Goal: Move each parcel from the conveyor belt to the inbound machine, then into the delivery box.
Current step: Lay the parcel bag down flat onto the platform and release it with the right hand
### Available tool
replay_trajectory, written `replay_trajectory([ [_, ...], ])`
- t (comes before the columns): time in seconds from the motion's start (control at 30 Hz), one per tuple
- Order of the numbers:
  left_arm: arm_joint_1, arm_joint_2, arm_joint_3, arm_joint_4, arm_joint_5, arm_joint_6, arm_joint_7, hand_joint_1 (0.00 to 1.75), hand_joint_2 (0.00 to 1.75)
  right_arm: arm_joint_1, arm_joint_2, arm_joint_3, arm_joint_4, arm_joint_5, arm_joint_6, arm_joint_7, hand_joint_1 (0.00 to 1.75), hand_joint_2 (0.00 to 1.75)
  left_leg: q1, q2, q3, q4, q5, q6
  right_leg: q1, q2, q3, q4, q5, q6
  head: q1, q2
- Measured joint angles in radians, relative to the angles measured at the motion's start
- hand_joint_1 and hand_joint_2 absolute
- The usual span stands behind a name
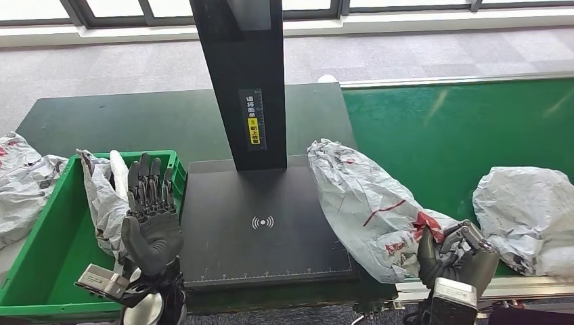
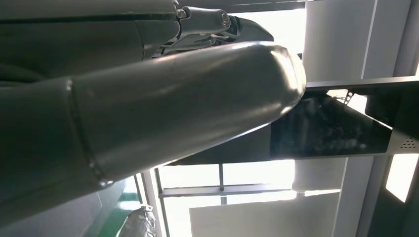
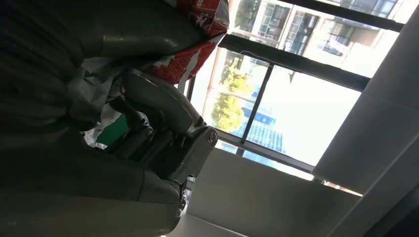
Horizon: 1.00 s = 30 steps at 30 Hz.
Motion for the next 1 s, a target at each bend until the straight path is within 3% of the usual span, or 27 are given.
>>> replay_trajectory([
  [0.27,-0.048,0.0,0.001,0.055,0.021,-0.028,0.0,0.0,0.0,-0.043,-0.02,0.213,0.113,0.031,0.119,0.04,1.75,1.75,0.001,0.0,-0.001,0.0,0.001,0.0,0.001,0.0,0.0,0.0,0.0,-0.001,0.0,0.0],
  [0.43,-0.073,0.001,0.001,0.087,0.04,-0.02,0.0,0.0,0.0,-0.101,-0.029,0.288,0.32,-0.01,0.168,0.025,1.75,1.75,0.001,-0.001,0.0,0.0,0.001,-0.001,0.001,0.0,0.0,0.001,0.0,-0.001,0.0,0.0],
  [0.67,-0.085,0.001,-0.013,0.114,0.052,0.011,0.0,0.0,0.0,-0.218,-0.031,0.306,0.65,-0.108,0.218,0.002,1.75,1.75,0.001,-0.003,-0.001,0.0,0.002,-0.001,0.001,-0.003,0.0,0.001,0.0,-0.001,0.0,0.0],
  [1.0,-0.1,0.003,-0.02,0.139,0.067,0.021,0.0,0.0,0.0,-0.328,-0.025,0.306,0.868,-0.179,0.236,-0.001,1.75,1.75,0.001,-0.003,0.0,0.0,0.002,-0.001,0.001,-0.003,0.0,0.001,0.0,-0.001,0.0,0.0],
])
